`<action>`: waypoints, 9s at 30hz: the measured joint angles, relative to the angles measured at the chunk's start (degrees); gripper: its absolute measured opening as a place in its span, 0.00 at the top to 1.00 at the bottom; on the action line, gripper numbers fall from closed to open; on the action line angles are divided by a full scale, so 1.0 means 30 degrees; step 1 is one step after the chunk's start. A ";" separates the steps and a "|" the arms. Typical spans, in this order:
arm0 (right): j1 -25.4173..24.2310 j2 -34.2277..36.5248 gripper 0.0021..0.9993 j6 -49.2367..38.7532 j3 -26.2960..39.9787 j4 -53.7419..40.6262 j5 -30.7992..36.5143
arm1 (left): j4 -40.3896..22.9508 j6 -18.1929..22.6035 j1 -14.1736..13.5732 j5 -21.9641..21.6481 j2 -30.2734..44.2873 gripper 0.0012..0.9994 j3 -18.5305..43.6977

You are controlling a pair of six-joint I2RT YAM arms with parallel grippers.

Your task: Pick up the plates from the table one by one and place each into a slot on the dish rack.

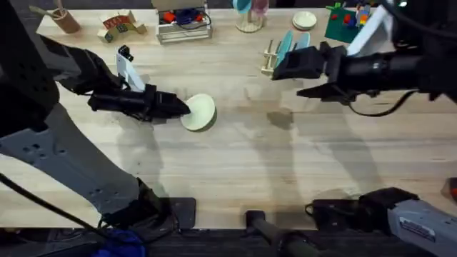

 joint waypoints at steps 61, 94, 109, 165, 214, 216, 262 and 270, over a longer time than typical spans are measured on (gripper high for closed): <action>0.8298 1.2319 0.06 0.6647 -0.0160 1.5128 -0.0209 | 0.0003 0.0000 0.0000 0.0000 0.0000 0.96 0.0000; 0.9314 1.3835 0.52 0.9291 -0.0161 1.7728 -0.0129 | 0.0003 0.0000 0.0000 -0.0007 0.0000 0.96 0.0000; 0.9314 1.3852 0.90 0.9363 -0.0181 1.7663 0.0067 | 0.0003 0.0000 0.0000 -0.0001 0.0000 0.96 0.0000; 0.7265 1.0445 0.97 -0.6407 0.9768 -0.4162 0.4100 | -0.6185 -0.4397 -0.0066 -0.7054 -1.6655 0.96 0.2313; 0.4017 0.2683 0.97 -0.8822 1.2007 -0.9411 1.1441 | -1.2062 -0.6375 -0.1404 -1.1673 -1.8713 0.96 1.2240; 0.4017 0.2683 0.97 -0.8822 1.2007 -0.9411 1.1441 | -1.2065 -0.6380 -0.2684 -1.1883 -1.8534 0.96 1.2240; 0.4017 0.2683 0.97 -0.8822 1.2007 -0.9622 1.1434 | -1.0579 -0.7359 -0.7577 -1.3532 -1.6684 0.00 1.2240; 0.4017 0.2683 0.97 -0.8800 1.2007 -0.9755 1.1440 | -1.0577 -0.7359 -0.7577 -1.3536 -1.6684 0.00 1.2240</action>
